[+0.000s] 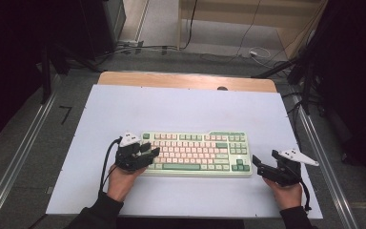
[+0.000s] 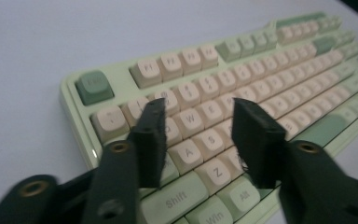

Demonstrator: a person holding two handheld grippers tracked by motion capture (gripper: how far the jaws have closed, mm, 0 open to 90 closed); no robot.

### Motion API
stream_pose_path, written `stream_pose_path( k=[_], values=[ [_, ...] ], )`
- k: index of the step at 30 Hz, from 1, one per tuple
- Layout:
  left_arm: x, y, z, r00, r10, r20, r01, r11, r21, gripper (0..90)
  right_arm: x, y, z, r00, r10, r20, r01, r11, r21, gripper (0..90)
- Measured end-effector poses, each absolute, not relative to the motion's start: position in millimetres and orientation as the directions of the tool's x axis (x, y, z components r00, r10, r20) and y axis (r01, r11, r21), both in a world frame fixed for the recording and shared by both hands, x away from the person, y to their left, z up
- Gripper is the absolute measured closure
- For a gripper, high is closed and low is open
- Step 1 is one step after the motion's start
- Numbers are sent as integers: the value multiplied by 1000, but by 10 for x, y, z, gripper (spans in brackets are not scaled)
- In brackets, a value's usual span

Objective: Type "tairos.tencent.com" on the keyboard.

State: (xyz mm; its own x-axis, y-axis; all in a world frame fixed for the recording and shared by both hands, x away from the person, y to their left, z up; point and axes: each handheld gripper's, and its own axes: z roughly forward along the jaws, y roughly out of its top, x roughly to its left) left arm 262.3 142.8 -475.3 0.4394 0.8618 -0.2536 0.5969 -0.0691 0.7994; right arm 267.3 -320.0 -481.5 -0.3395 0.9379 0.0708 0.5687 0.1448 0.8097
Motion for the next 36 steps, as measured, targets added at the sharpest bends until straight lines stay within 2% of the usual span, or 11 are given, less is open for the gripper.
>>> stream_pose_path(
  k=[3, 8, 20, 31, 36],
  values=[
    [2616, 1475, -4744, 425, 868, -257, 580, -43, 813, 370, 2671, -3198, -4813, -340, 938, 71, 568, 145, 810, 162],
    [2588, 1560, -4774, 367, 901, -232, 563, -17, 826, 326, 2669, -3193, -4808, -342, 937, 75, 565, 142, 813, 165],
    [2519, 1737, -4861, 305, 924, -231, 566, 19, 825, 326, 2705, -3073, -4757, -384, 920, 76, 542, 159, 825, 216],
    [2518, 1709, -4886, 308, 926, -218, 569, 5, 822, 328, 2750, -2743, -4673, -485, 872, 67, 505, 217, 835, 369],
    [2522, 1705, -4893, 312, 924, -223, 570, 6, 821, 344, 2834, -2562, -4654, -530, 841, 104, 514, 221, 828, 464]
  ],
)
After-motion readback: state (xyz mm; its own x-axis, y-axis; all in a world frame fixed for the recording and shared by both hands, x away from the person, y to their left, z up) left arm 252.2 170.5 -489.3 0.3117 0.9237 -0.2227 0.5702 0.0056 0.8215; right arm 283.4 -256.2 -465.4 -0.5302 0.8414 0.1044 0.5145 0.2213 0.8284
